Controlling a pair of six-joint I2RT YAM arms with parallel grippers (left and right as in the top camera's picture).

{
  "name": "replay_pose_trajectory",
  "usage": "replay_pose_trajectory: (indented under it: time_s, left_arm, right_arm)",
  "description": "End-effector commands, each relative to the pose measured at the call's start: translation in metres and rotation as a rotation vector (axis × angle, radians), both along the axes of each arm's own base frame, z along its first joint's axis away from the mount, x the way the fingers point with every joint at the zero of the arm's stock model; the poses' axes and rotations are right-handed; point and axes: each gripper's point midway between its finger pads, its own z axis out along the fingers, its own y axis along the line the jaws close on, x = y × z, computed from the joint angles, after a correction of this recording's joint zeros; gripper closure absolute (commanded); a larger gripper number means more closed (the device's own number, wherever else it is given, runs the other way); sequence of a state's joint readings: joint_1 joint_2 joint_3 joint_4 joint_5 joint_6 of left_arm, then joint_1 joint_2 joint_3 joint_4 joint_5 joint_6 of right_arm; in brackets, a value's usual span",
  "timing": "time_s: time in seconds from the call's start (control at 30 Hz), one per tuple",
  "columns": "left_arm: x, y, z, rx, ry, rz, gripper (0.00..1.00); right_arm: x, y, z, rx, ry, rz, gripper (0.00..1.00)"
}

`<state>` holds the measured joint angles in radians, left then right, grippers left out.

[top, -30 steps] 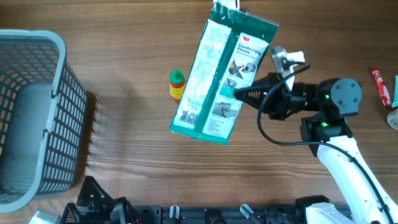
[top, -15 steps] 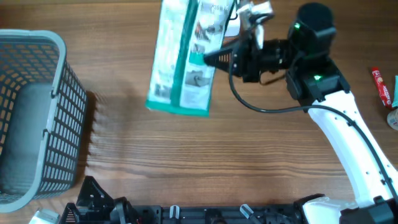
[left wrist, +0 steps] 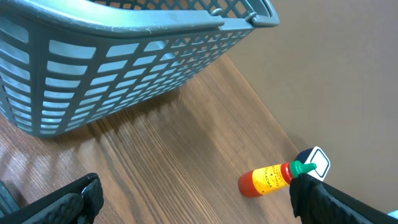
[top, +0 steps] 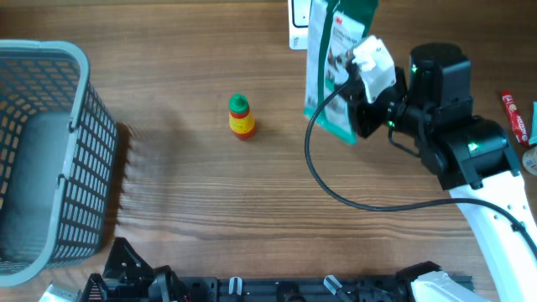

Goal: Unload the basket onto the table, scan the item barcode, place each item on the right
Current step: 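Lift the gloves pack up to the white scanner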

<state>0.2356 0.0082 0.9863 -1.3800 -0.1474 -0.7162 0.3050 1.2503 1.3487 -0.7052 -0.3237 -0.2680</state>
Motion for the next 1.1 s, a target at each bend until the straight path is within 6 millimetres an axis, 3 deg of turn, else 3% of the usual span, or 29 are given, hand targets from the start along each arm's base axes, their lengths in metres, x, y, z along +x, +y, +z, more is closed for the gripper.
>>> replay_pose_trajectory:
  time_s: [0.0,0.1,0.17,0.23,0.3,0.53,0.63,0.73,0.87,0.97,1.07]
  left_arm:
    - [0.0,0.0,0.001,0.001,-0.005,-0.005,0.0]
    - [0.0,0.0,0.001,0.001,-0.005,-0.004,0.0]
    - [0.0,0.0,0.001,0.001,-0.005,-0.004,0.0]
    - [0.0,0.0,0.001,0.001,-0.005,-0.005,0.0]
    - [0.0,0.0,0.001,0.001,-0.005,-0.004,0.0]
    - [0.0,0.0,0.001,0.001,-0.005,-0.004,0.0]
    - [0.0,0.0,0.001,0.001,-0.005,-0.004,0.0]
    - [0.0,0.0,0.001,0.001,-0.005,-0.004,0.0]
    - [0.0,0.0,0.001,0.001,-0.005,-0.004,0.0]
    - [0.0,0.0,0.001,0.001,-0.005,-0.004,0.0]
    - [0.0,0.0,0.001,0.001,-0.005,-0.004,0.0]
  right_arm:
    - [0.028,-0.012,0.018,-0.06,-0.143,-0.077,0.95]
    - [0.054,-0.008,0.036,-0.057,-0.27,-0.092,0.95]
    - [0.081,-0.009,0.032,-0.109,-0.335,-0.112,0.95]
    - [0.102,-0.008,0.021,-0.156,-0.365,-0.133,0.95]
    - [0.139,-0.01,0.004,-0.244,-0.425,-0.202,0.95]
    - [0.215,0.005,-0.05,-0.399,-0.604,-0.264,0.95]
    - [0.227,0.014,-0.06,-0.47,-0.681,-0.276,0.95]
    - [0.233,0.024,-0.054,-0.462,-0.772,-0.327,0.95]
    - [0.241,0.035,-0.087,-0.557,-0.81,-0.359,0.95]
    - [0.242,0.052,-0.125,-0.649,-0.793,-0.292,0.95]
    - [0.235,0.067,-0.142,-0.635,-0.74,-0.246,0.95]
